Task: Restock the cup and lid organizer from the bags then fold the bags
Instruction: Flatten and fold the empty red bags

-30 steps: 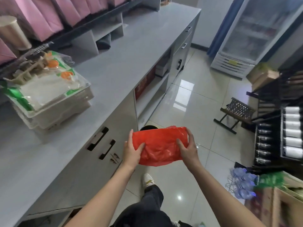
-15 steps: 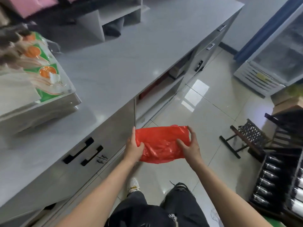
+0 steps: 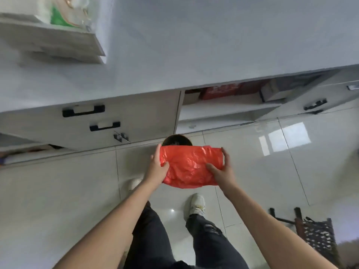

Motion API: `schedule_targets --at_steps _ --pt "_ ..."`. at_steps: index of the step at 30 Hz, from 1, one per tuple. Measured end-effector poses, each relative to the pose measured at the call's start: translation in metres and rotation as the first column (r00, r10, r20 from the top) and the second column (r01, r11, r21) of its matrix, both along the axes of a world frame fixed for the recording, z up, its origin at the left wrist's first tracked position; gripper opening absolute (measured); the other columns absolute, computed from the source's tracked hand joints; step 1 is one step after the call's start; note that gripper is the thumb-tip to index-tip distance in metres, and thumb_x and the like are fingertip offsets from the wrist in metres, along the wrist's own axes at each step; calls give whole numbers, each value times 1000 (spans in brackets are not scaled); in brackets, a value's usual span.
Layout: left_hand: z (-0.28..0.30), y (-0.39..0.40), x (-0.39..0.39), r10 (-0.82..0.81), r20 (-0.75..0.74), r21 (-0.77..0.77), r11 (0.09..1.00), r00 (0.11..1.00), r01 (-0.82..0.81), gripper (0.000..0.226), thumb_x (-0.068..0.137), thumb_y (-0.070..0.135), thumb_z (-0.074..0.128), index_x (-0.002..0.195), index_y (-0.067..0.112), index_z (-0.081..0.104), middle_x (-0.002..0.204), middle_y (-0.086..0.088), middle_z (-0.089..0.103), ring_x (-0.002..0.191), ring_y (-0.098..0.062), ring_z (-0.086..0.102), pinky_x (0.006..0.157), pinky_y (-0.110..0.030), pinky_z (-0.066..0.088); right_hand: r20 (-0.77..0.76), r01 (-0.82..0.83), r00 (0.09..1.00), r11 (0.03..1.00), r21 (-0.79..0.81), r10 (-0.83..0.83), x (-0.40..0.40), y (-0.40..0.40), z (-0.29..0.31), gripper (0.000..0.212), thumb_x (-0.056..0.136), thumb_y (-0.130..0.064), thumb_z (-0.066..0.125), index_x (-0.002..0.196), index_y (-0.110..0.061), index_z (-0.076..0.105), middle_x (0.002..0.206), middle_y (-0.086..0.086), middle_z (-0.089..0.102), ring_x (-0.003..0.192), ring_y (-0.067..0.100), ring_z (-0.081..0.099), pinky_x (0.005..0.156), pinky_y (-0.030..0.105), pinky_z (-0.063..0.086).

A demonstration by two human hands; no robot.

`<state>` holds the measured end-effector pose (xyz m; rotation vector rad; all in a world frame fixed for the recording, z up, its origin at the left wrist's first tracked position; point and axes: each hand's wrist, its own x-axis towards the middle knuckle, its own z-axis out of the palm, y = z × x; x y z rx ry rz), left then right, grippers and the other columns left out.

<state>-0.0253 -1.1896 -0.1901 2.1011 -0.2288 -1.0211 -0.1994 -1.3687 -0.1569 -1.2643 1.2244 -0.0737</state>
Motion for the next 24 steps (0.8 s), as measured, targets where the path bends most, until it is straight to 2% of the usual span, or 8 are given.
schedule_targets --at_steps 3,5,7,9,14,19,24 --pt "-25 -1 -32 47 25 46 998 999 -48 78 101 19 57 162 42 13 153 -4 41 113 -12 55 83 -24 46 -6 -78 997 997 19 78 -19 -15 -25 78 89 -21 82 144 -56 38 126 -9 59 109 25 70 83 55 64" --pt "-41 -1 -49 79 9 53 995 997 -79 79 100 20 60 160 44 15 151 -2 46 127 -17 56 97 -31 50 -17 -99 995 994 44 100 -31 -22 -45 71 90 -17 80 137 -55 42 126 0 62 104 30 72 79 56 64" --pt "-60 2 -61 112 -20 55 992 994 -111 78 99 18 62 160 40 19 155 -1 45 137 -18 50 112 -38 45 -49 -109 993 992 56 112 -43 -26 -66 69 89 -14 80 131 -56 44 120 9 66 98 34 74 77 61 63" --pt "-75 1 -69 130 -44 59 990 990 -128 77 99 17 63 161 37 21 156 1 44 140 -15 47 117 -40 41 -78 -109 990 992 61 113 -50 -29 -85 71 86 -15 82 128 -57 44 112 10 69 95 36 74 78 64 62" --pt "-115 -6 -74 194 -78 15 981 978 -193 75 100 15 63 160 38 25 149 10 49 134 -11 51 116 -38 42 -56 -93 993 990 109 100 -48 -39 -126 69 89 -10 80 130 -52 43 109 6 68 94 32 74 81 58 63" --pt "-173 -17 -63 232 -88 -13 972 969 -234 74 100 15 63 158 43 26 145 11 55 130 -8 55 114 -37 45 -29 -88 995 992 93 91 -27 -51 -175 68 89 -5 77 129 -50 45 114 10 69 91 27 75 69 45 65" --pt "-253 -33 -37 219 -73 -21 975 973 -221 76 97 21 67 157 45 27 144 9 58 129 -8 57 113 -37 45 23 -85 996 996 11 85 2 -66 -235 67 92 -1 72 135 -43 43 114 0 64 92 20 72 63 32 62"
